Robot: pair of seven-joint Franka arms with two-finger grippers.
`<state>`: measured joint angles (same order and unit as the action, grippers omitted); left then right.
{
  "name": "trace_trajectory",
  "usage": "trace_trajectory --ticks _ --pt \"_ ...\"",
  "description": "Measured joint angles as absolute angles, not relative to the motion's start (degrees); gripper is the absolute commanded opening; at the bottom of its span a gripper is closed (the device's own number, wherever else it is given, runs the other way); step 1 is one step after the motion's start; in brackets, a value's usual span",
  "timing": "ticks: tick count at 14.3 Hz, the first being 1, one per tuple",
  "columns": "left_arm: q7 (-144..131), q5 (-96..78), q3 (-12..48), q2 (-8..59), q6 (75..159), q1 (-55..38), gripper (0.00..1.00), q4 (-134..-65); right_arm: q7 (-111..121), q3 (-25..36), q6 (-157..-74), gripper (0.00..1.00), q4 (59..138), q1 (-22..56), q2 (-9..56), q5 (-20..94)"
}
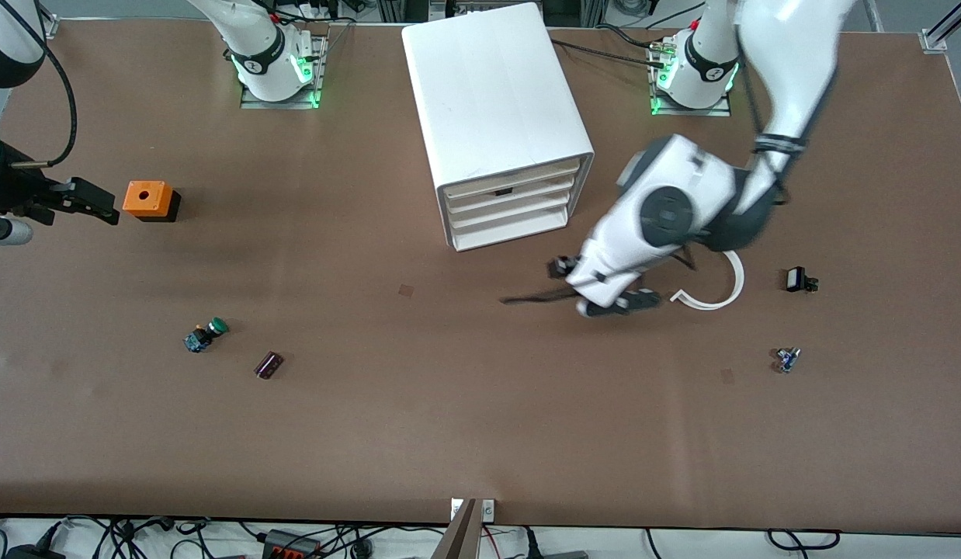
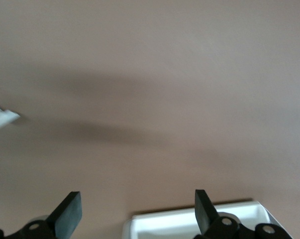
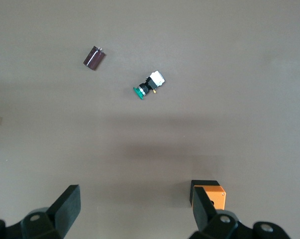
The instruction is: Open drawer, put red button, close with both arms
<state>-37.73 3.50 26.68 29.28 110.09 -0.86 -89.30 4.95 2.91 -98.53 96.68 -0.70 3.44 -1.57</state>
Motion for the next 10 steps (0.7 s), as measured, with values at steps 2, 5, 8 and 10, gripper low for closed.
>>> trace_trajectory --ticks 2,5,8,10 --pt "-32.36 7.02 26.75 28.60 104.11 2.86 1.00 -86.29 4.95 2.88 -98.99 1.00 96.67 -0.36 3.57 -1.56" --pt "-24.50 11.36 26.81 27.62 96.38 5.30 1.00 -81.38 4.96 2.82 -99.43 1.00 96.67 0.36 3.59 -1.56" --pt "-15.32 10.46 24.51 23.94 92.32 6.47 1.00 -78.12 4.96 2.81 -99.79 1.00 96.70 0.65 4.04 -1.57" --pt "-7.82 5.21 17.37 18.86 90.96 4.97 1.00 -78.41 4.96 2.82 -100.14 1.00 96.70 0.66 4.35 -1.57"
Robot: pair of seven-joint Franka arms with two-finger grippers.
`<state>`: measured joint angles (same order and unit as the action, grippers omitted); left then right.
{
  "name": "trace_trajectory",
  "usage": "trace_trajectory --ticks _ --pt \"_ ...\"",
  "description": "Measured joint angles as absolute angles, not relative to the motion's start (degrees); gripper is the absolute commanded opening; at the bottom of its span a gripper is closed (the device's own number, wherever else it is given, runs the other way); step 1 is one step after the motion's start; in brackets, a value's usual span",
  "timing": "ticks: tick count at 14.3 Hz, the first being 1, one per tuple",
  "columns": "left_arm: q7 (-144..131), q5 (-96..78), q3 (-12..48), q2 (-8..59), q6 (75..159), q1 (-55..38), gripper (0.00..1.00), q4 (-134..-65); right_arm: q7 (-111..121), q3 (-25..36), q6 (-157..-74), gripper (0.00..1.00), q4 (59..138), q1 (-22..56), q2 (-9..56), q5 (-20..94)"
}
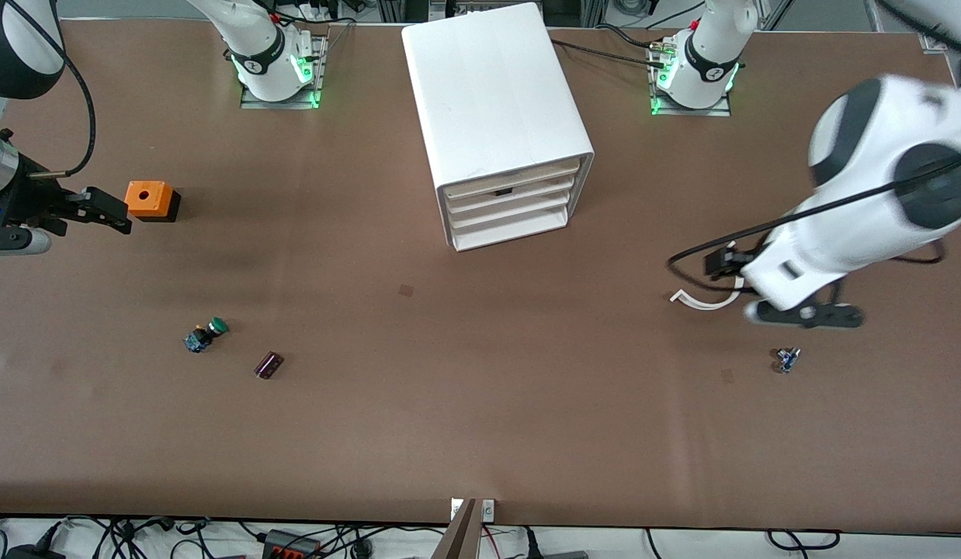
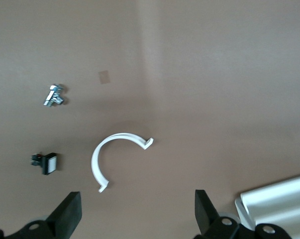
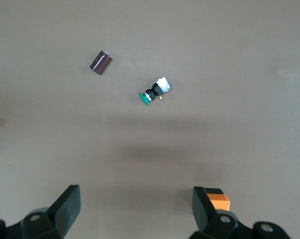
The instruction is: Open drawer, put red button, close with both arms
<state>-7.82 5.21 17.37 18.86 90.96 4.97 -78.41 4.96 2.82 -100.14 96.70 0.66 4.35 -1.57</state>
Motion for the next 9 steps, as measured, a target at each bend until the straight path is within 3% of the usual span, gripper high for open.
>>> trace_trajectory --ticks 3,6,9 --pt "2.12 0.99 6.75 10.81 89.97 1.70 1.00 -82.02 4.96 2.82 -100.24 1.00 96.64 0.69 4.37 -1.57" --pt "3.47 -1.09 3.70 2.99 89.90 0.90 1.00 -89.17 4.96 2.83 -100.32 1.00 96.58 0.72 4.36 -1.57" --pt "3.58 -1.28 2.85 -0.76 91.95 0.72 1.00 -93.34 4.96 2.83 -100.37 1.00 96.58 0.73 4.36 -1.57"
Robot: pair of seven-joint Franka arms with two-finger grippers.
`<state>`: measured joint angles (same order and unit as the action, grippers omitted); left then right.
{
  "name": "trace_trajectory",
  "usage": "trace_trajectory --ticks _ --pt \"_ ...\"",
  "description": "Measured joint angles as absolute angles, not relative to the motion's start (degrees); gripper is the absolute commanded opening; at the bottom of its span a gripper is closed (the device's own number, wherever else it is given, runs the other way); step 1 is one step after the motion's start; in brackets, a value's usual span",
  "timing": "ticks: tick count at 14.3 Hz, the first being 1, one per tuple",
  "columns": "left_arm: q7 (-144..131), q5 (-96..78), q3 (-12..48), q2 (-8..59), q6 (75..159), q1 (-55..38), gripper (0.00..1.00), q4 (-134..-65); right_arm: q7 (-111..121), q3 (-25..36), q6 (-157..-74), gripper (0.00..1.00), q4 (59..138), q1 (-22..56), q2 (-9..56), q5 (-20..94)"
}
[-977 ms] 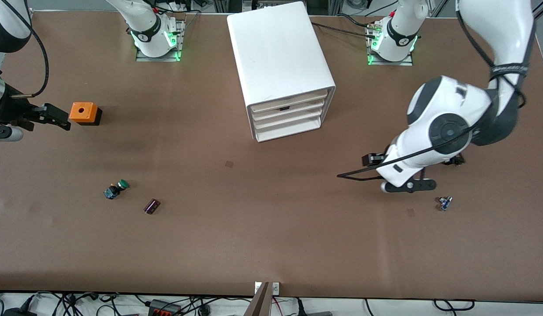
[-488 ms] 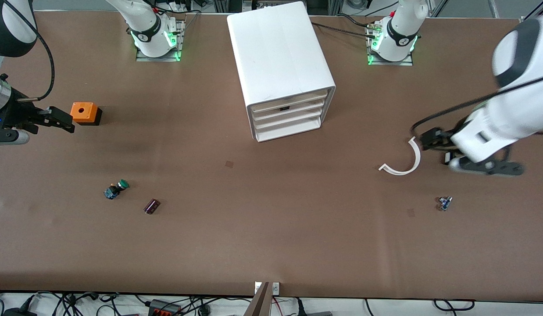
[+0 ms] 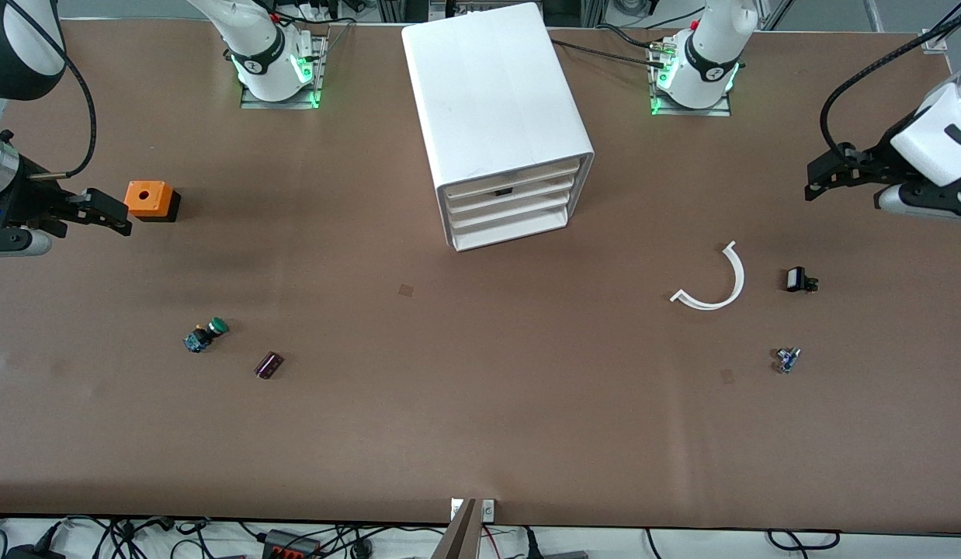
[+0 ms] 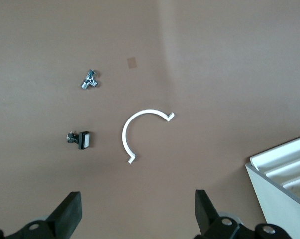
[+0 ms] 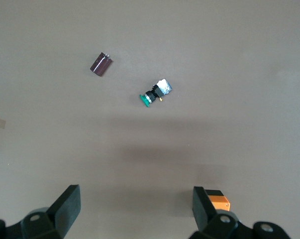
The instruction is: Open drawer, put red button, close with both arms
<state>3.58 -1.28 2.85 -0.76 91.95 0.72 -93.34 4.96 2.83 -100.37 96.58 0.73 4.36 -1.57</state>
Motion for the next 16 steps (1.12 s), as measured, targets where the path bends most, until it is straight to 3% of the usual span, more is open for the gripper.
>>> trace_trajectory --ticks 16 --pt "4.82 -1.28 2.48 -1.30 92.30 0.81 1.00 -95.96 4.97 2.82 -100.39 1.00 96.58 1.63 4.36 -1.66"
